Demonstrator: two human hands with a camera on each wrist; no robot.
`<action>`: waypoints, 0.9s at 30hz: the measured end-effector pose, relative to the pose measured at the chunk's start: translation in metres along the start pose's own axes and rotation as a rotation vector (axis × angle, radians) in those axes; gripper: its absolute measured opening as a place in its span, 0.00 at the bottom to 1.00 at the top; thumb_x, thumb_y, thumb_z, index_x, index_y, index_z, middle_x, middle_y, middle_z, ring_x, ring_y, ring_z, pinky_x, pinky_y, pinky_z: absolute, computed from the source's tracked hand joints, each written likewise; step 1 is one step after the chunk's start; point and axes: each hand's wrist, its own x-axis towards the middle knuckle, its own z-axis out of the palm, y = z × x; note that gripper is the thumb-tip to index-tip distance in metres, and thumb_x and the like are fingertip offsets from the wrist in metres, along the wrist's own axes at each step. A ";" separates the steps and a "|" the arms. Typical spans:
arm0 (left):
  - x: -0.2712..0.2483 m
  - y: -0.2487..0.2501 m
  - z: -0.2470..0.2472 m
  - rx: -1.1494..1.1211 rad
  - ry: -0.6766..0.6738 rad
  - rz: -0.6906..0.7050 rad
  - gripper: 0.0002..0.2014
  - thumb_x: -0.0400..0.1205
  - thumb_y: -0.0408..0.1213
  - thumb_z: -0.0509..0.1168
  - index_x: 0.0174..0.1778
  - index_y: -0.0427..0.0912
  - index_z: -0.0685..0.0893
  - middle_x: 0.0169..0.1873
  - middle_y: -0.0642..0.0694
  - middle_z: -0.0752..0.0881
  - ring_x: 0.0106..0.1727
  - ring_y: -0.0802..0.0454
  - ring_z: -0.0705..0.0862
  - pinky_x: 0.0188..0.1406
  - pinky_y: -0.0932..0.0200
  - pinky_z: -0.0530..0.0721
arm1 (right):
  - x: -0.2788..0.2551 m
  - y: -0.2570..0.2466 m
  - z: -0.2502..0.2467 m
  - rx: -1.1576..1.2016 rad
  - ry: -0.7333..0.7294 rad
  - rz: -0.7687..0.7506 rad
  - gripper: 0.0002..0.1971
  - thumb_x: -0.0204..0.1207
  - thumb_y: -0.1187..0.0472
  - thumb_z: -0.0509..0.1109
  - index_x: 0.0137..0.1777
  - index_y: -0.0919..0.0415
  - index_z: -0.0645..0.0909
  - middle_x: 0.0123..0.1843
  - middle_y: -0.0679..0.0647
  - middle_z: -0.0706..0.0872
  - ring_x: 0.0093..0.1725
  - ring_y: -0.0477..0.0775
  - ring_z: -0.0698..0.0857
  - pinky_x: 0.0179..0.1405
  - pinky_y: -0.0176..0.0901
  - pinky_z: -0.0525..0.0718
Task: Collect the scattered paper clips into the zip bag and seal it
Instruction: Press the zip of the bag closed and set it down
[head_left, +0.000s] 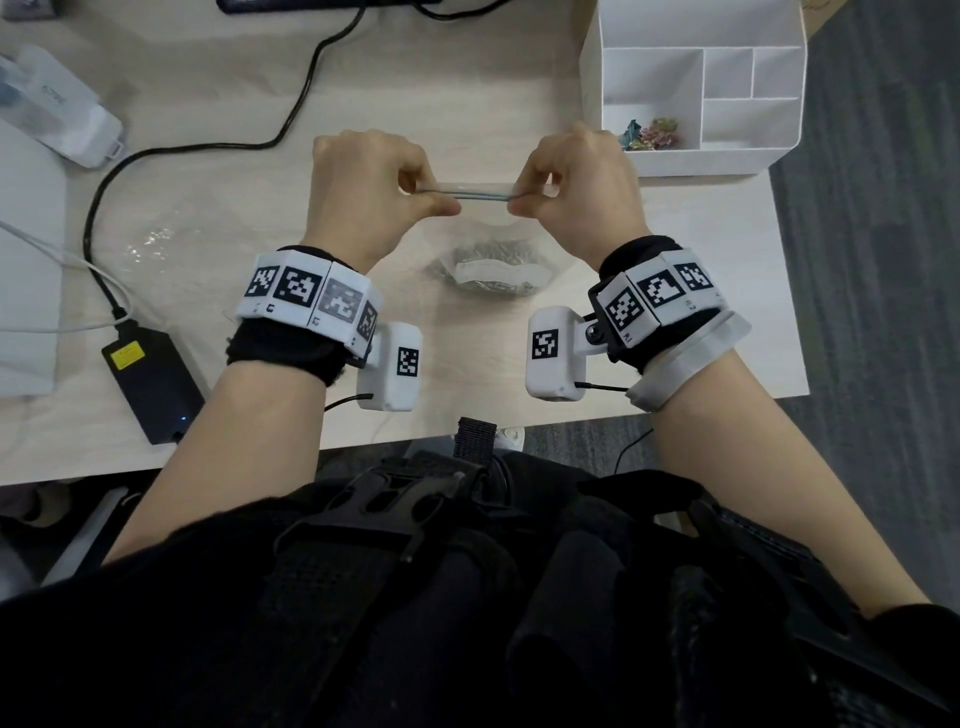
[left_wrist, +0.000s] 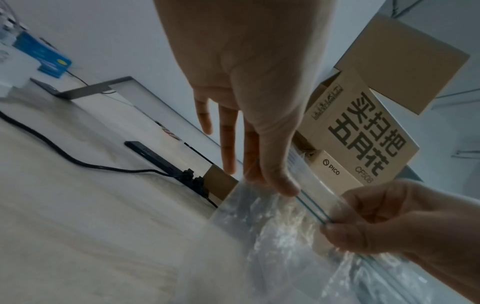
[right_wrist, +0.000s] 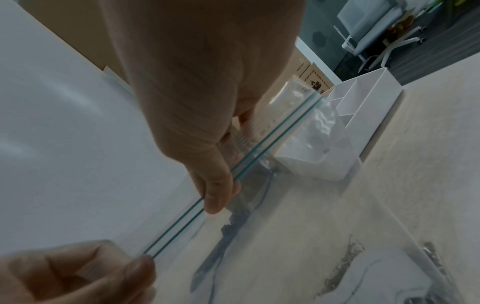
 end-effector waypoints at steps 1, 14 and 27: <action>0.000 0.000 0.000 -0.002 0.006 0.005 0.17 0.66 0.55 0.72 0.32 0.43 0.86 0.33 0.46 0.87 0.41 0.45 0.83 0.55 0.37 0.78 | 0.000 -0.001 0.000 -0.015 -0.004 -0.010 0.04 0.72 0.60 0.75 0.45 0.58 0.89 0.46 0.50 0.89 0.48 0.49 0.74 0.47 0.40 0.69; 0.000 -0.001 0.005 -0.098 0.057 0.010 0.12 0.70 0.50 0.71 0.38 0.45 0.89 0.37 0.47 0.90 0.42 0.48 0.86 0.58 0.38 0.78 | 0.003 0.001 0.010 0.011 0.035 0.010 0.04 0.73 0.60 0.74 0.46 0.56 0.89 0.50 0.56 0.85 0.48 0.55 0.78 0.49 0.41 0.72; 0.001 -0.002 0.017 -0.126 0.155 -0.032 0.07 0.73 0.40 0.70 0.38 0.39 0.88 0.38 0.44 0.90 0.38 0.53 0.83 0.51 0.57 0.81 | -0.008 0.025 0.005 0.063 0.093 0.055 0.05 0.71 0.60 0.76 0.41 0.61 0.89 0.31 0.43 0.73 0.44 0.49 0.72 0.53 0.44 0.74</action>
